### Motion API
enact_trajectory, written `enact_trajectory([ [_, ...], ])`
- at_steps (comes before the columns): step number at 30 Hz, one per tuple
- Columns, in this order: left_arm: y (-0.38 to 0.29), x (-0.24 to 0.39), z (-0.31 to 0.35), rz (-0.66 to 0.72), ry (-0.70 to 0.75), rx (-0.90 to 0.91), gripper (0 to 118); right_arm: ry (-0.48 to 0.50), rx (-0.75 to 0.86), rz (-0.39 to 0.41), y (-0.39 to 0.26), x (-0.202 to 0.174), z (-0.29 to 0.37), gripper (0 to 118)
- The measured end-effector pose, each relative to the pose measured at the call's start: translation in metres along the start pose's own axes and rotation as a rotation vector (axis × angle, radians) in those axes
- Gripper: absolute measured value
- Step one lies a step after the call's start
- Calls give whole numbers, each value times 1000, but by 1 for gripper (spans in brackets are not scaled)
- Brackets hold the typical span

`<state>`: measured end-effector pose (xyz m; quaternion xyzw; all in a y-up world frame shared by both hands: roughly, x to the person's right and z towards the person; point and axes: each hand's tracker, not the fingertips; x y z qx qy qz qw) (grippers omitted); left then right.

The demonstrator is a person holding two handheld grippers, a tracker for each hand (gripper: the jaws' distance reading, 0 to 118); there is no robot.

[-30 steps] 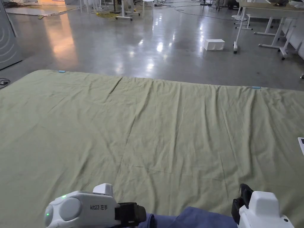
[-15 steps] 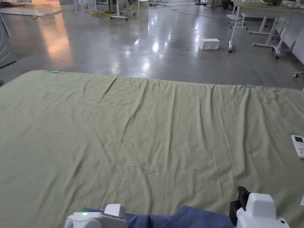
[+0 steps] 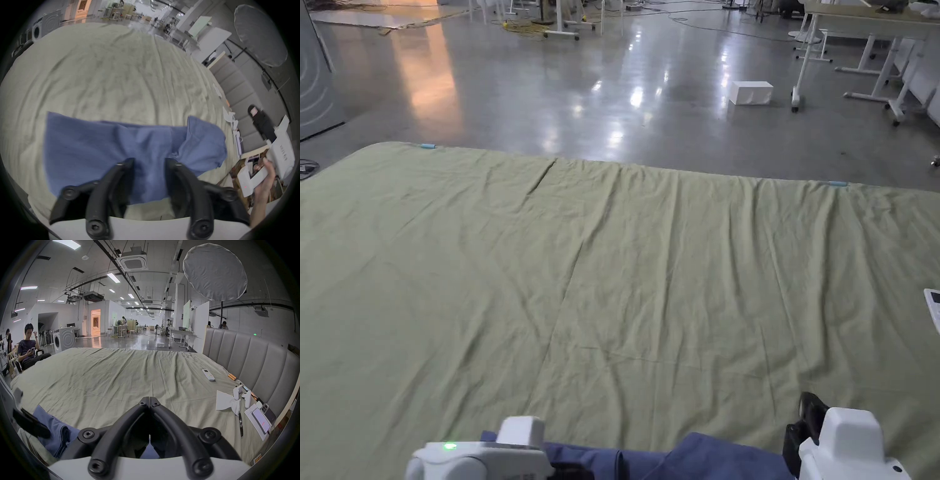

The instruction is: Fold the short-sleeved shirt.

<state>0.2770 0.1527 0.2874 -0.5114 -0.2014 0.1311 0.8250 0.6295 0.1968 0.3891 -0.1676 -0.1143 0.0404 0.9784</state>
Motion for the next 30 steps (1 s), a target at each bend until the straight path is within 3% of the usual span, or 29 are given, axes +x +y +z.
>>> enact_trajectory([
  [2, 6, -24, 19, 43, 19, 61, 74, 1, 5, 4, 2, -1, 0, 0],
  [7, 17, -92, 42, 114, 57, 106, 85, 5, 8, 0, 5, -2, -1, 0],
  [12, 3, -155, 30, 313, -148, 107, 85, 8, 3, -24, 6, -2, -3, 0],
  [18, -9, -181, -1, 323, -379, 77, 84, 8, 5, -14, 9, -4, 0, 0],
  [20, -11, -183, -9, 388, -465, 71, 83, 6, 2, -13, 8, -4, 0, 0],
  [24, -17, -175, -23, 399, -488, 77, 75, 1, -12, -31, 6, -4, -2, 0],
  [26, -17, -169, -27, 374, -423, 64, 52, -1, -17, -30, 5, -4, -3, 0],
  [27, -17, -166, -30, 349, -381, 44, 26, 1, -17, -31, 5, -4, -3, 0],
  [30, -18, -161, -27, 351, -395, 56, 18, -1, -16, -27, 5, -3, -4, 0],
])
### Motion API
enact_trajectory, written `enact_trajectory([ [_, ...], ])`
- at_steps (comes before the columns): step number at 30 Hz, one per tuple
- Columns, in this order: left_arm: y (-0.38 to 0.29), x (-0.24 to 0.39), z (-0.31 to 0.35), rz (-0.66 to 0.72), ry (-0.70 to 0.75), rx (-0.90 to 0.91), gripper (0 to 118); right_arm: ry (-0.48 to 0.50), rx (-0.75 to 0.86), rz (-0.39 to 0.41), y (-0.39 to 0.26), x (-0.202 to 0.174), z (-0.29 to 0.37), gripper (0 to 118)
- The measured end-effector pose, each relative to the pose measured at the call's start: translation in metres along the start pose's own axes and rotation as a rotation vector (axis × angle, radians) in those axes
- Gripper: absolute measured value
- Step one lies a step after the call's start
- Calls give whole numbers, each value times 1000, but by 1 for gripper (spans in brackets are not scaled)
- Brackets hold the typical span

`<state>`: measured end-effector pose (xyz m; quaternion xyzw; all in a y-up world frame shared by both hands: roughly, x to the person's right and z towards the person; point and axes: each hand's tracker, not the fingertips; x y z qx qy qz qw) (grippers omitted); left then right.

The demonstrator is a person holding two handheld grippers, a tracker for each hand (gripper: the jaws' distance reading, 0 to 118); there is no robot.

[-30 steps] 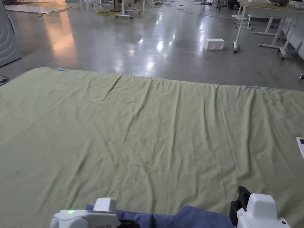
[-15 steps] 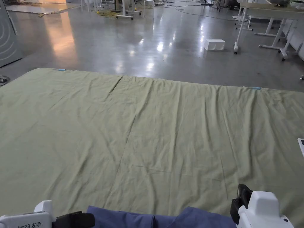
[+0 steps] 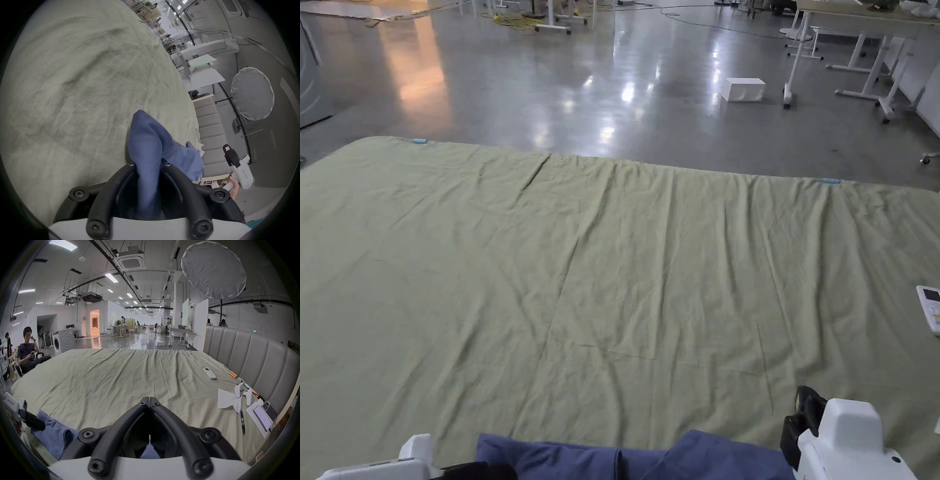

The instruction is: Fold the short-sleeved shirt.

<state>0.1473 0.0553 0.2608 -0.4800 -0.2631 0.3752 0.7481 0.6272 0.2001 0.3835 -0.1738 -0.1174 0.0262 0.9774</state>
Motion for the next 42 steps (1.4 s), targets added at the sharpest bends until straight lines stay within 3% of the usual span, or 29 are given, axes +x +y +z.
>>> enact_trajectory([
  [10, 18, 45, 45, -121, 48, 52, 15, -5, 13, 5, 3, 7, -2, 0],
  [14, 37, 67, 80, -180, 140, 94, 15, -2, 17, 3, 4, 7, -2, 0],
  [18, 48, 97, 103, -234, 324, 121, 15, 5, 24, -3, 5, 6, -3, 0],
  [24, 37, 144, 91, -349, 460, 106, 15, 18, 25, -25, 4, 3, -5, 0],
  [32, 14, 191, 61, -408, 476, 79, 15, 7, 22, -43, 1, 11, -4, 0],
  [42, -23, 232, 1, -392, 329, 17, 15, 9, 8, -77, -7, 16, -2, 0],
])
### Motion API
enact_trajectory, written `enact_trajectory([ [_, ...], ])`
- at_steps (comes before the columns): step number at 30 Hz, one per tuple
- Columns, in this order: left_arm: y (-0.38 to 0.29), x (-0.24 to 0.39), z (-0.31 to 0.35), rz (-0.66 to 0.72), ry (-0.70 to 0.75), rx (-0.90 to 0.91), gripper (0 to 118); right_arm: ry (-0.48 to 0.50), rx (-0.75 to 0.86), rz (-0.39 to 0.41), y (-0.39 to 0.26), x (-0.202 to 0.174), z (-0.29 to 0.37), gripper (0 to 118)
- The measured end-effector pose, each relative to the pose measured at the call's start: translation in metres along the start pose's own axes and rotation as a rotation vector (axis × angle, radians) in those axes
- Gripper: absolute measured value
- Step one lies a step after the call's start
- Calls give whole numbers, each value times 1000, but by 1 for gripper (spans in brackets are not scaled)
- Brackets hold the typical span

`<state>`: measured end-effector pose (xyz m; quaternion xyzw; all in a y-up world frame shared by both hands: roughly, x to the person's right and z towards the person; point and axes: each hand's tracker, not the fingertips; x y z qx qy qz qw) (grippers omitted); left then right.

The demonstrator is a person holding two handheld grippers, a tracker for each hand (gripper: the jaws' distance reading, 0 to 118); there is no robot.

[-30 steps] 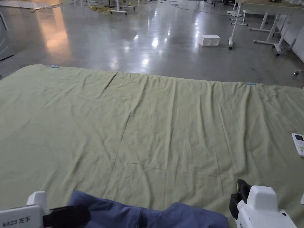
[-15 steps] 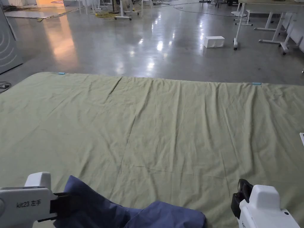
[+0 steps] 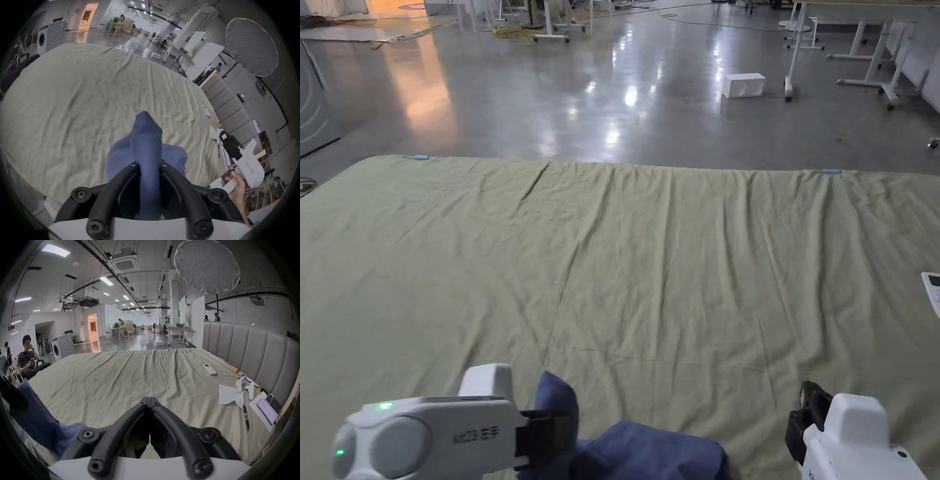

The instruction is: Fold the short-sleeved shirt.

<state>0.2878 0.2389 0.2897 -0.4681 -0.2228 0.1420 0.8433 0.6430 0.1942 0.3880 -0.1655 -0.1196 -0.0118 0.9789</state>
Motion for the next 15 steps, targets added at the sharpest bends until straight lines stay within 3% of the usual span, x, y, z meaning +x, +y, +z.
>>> enact_trajectory([
  [5, -15, 33, -49, -7, -35, -70, 15, -4, -5, -14, -2, 5, 3, 0],
  [15, -47, 73, -135, -44, 77, -170, 17, -44, -28, -31, -10, 22, 9, 0],
])
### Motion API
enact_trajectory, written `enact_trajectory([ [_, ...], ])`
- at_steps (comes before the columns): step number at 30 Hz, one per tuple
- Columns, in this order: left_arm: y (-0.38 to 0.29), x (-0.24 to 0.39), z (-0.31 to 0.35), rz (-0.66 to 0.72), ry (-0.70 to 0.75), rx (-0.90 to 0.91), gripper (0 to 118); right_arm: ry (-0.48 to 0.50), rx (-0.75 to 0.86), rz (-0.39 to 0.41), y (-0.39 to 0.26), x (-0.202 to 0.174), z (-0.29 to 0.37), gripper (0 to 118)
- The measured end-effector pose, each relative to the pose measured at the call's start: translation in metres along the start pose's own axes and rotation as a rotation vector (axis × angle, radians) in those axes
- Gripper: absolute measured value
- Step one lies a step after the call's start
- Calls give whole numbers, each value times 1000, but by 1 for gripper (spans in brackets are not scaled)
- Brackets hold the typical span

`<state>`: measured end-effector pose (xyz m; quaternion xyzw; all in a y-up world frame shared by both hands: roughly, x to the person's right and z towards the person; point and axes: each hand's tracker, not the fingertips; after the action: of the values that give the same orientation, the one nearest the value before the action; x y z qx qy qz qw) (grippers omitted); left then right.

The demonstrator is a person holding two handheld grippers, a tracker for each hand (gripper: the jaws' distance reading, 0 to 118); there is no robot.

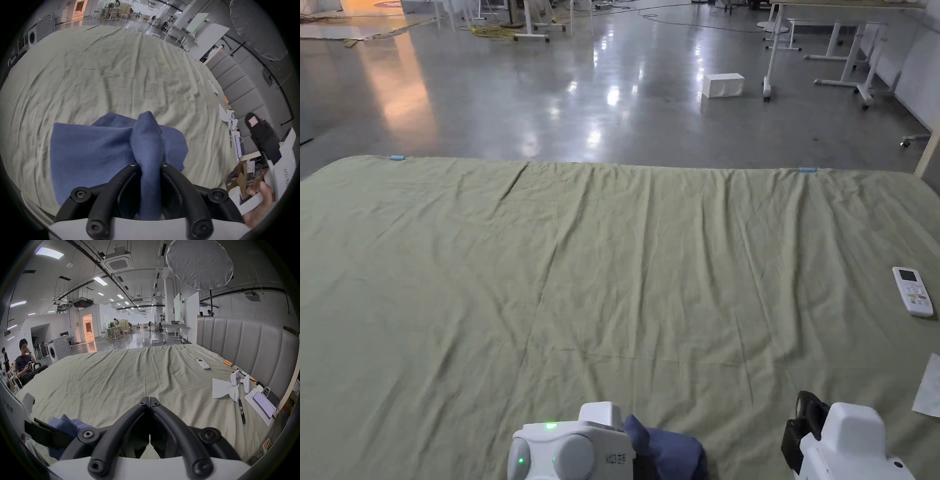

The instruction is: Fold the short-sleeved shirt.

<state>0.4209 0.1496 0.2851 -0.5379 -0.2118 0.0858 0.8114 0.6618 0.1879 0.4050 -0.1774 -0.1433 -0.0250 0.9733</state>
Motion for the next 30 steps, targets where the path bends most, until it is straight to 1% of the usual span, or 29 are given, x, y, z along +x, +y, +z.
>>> enact_trajectory([
  [1, -1, 1, -1, 2, -1, 0, 19, -3, 0, -1, -1, 1, 0, 0],
  [2, -1, 1, -1, 16, -16, 1, 25, -4, -2, -2, -1, 2, 1, 0],
  [6, 4, -4, 18, 97, -134, 26, 63, -9, -5, -2, -1, 5, 1, 0],
  [9, 10, -6, 35, 81, -149, 78, 64, -9, -7, -5, -1, 4, 0, 0],
  [12, 12, -10, 43, 88, -174, 94, 62, -2, -8, -13, -1, 2, 0, 0],
  [13, 11, -11, 42, 90, -183, 96, 56, 0, -7, -12, 0, 1, 0, 0],
  [14, 11, -11, 38, 89, -187, 91, 44, 2, -6, -11, 0, -1, 1, 0],
  [15, 9, -10, 32, 84, -172, 72, 24, 5, -5, -10, 0, -2, 1, 0],
  [16, 7, -9, 26, 77, -148, 52, 20, 7, -5, -9, 0, -2, 1, 0],
  [17, 4, -7, 18, 61, -110, 23, 20, 8, -4, -8, -1, -3, 1, 0],
  [19, -3, -5, 3, 45, -116, -32, 15, 9, -5, -8, -1, -3, 1, 0],
  [21, -11, -2, -11, 99, -154, -50, 15, 9, -7, -5, -1, -4, 1, 0],
  [25, -19, 5, -27, 87, -152, -31, 13, 9, -12, 1, -2, -3, 1, 0],
  [28, -22, 4, -35, 110, -169, -11, 12, 9, -15, 4, -3, -2, 1, 0],
  [30, -24, 5, -37, 90, -171, 4, 11, 9, -16, 7, -3, -3, 1, 0],
])
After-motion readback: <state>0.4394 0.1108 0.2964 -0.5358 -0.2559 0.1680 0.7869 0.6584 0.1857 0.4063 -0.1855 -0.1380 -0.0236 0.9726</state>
